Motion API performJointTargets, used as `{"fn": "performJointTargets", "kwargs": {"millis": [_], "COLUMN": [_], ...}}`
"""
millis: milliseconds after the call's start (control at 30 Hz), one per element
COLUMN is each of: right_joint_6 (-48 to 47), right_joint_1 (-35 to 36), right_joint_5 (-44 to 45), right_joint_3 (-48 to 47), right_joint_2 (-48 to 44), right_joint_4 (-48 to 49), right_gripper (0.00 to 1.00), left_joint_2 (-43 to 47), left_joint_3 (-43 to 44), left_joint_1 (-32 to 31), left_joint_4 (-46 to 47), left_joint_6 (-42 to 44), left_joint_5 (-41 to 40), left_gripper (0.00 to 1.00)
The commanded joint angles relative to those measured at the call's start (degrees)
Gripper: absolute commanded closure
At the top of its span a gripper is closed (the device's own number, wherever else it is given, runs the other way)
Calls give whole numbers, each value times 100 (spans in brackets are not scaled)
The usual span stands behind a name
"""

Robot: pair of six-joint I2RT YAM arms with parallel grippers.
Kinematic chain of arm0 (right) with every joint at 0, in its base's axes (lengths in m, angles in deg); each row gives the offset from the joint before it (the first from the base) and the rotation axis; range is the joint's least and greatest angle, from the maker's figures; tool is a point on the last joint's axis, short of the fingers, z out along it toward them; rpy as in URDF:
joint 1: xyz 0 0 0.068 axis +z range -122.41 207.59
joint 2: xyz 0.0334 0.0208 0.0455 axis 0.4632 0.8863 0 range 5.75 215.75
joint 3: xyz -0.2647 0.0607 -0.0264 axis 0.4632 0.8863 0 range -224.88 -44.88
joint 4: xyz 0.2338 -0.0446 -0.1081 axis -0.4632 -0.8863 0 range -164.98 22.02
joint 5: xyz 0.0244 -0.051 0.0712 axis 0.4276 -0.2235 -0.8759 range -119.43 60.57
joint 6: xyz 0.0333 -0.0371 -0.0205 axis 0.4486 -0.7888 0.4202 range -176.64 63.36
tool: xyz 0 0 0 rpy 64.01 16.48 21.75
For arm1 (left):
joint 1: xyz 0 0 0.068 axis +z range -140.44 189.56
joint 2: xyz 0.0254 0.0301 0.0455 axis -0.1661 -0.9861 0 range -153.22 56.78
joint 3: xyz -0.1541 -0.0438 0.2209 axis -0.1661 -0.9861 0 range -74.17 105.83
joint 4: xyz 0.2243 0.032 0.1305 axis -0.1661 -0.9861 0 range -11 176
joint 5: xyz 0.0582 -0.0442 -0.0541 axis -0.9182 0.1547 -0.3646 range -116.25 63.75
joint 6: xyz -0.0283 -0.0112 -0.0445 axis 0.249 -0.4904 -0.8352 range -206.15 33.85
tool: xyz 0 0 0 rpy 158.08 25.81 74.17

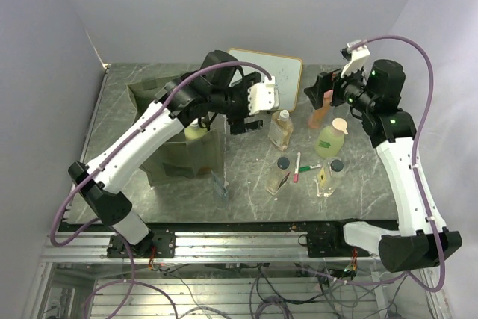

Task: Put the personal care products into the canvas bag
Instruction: Pick up the care product from the center of the board.

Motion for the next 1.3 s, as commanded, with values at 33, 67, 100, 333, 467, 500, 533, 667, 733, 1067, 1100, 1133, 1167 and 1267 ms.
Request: {"fn": "performJointTargets", "kwargs": {"millis": [33, 67, 100, 333, 467, 500, 533, 667, 733, 1067, 1100, 1133, 1167, 1267], "right_joint_6": [65, 67, 64, 253, 366, 370, 365, 276, 269, 296, 294, 288, 280, 241], "right_joint_1": [-126, -152, -167, -381, -554, -586, -608, -630, -650, -816, -836, -841, -852, -857], "right_joint_5": [165, 167, 157, 157, 93, 89, 72, 90, 127, 23, 16, 6, -10, 1], "right_joint_3": [-116, -117, -98, 243, 371, 375, 369, 442, 550, 749, 745, 744, 750, 776], "right_joint_2": [-296, -334, -373, -765, -902, -923, -937, -1026, -1122, -1443, -1438, -1447, -1461, -1477], "right_joint_4": [-80, -98, -104, -251, -308, -321, -340, -361, -355, -453, -458, -466, -480, -486], "right_gripper": [0, 0, 0, 0, 0, 0, 0, 0, 0, 0, 0, 0, 0, 0], "left_joint_2": [-111, -216, -326, -993, -1224, -1279, -1340, -1533, -1625, -2190, -2230, -2274, -2313, -2442], "left_joint_3": [-52, -14, 36, 406, 408, 414, 428, 412, 396, 675, 677, 689, 713, 776], "left_joint_1": [-222, -259, -289, -586, -777, -839, -900, -1019, -1061, -1182, -1196, -1207, -1214, -1233], "left_joint_4": [26, -26, -70, -383, -544, -634, -722, -950, -992, -1104, -1075, -1064, -1086, -1206], "left_joint_6": [555, 577, 629, 1173, 1541, 1651, 1766, 2025, 2085, 2276, 2289, 2313, 2359, 2501], "left_joint_5": [371, 437, 504, 922, 1087, 1120, 1144, 1316, 1361, 1370, 1380, 1380, 1393, 1457], "left_gripper": [4, 4, 4, 4, 3, 3, 2, 2, 2, 1, 1, 1, 1, 1]}}
